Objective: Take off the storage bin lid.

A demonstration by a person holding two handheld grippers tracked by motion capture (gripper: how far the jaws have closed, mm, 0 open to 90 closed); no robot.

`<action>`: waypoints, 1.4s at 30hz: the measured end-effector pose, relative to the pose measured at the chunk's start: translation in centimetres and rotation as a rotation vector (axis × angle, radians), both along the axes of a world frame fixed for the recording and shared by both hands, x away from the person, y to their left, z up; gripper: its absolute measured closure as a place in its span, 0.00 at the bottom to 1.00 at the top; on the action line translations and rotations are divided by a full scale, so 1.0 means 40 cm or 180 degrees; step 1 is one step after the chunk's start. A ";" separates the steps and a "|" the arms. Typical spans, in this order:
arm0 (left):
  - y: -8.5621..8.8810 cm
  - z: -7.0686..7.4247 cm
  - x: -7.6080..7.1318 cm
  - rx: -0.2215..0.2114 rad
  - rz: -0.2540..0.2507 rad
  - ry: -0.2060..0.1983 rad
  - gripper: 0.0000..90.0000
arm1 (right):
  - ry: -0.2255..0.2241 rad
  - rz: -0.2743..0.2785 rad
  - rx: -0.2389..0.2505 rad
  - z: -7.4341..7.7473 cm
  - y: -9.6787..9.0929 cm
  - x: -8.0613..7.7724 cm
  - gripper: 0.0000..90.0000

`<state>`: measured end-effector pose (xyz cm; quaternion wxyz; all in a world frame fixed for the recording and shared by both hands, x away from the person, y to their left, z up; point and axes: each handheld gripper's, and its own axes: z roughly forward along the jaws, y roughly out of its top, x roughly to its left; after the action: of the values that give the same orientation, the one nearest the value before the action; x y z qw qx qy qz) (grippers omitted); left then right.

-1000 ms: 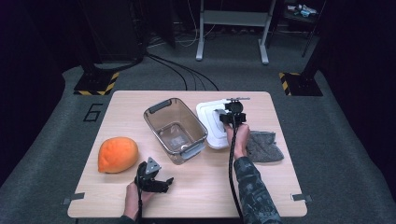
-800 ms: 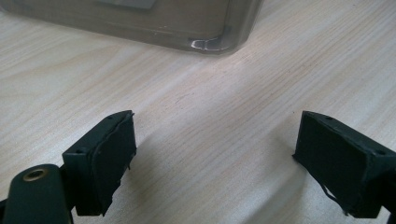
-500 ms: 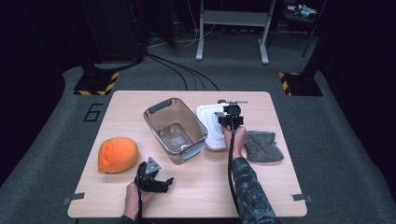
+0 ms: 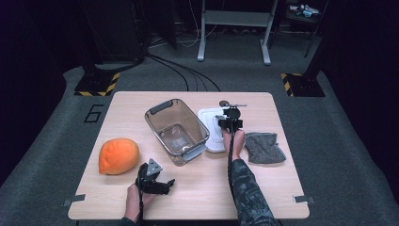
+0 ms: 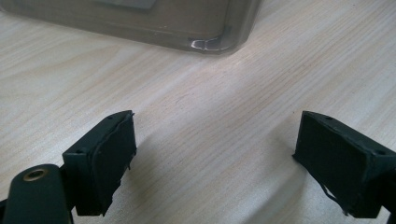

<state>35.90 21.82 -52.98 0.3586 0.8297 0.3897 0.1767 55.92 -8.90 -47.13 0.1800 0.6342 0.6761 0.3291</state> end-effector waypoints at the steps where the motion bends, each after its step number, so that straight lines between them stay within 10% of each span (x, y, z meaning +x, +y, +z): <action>1: 0.000 0.000 0.000 -0.0002 0.0001 0.0000 0.13 | -0.0016 0.0002 -0.0012 -0.005 0.002 0.002 0.74; 9: 0.000 0.000 0.000 0.0005 0.0000 0.0003 0.13 | 0.0052 -0.0003 0.0054 -0.025 0.003 0.010 0.71; 19: 0.001 0.001 0.001 0.0007 -0.0015 0.0013 0.13 | 0.0012 0.0201 0.0097 -0.004 -0.034 -0.007 0.37; 42: -0.001 0.000 0.000 -0.0025 0.0004 0.0020 0.13 | -0.0331 0.0832 -0.0119 0.020 -0.104 -0.207 0.10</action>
<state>35.91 21.79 -52.97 0.3606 0.8286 0.3920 0.1728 47.66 -13.07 -46.31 0.1822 0.5193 0.7487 0.3695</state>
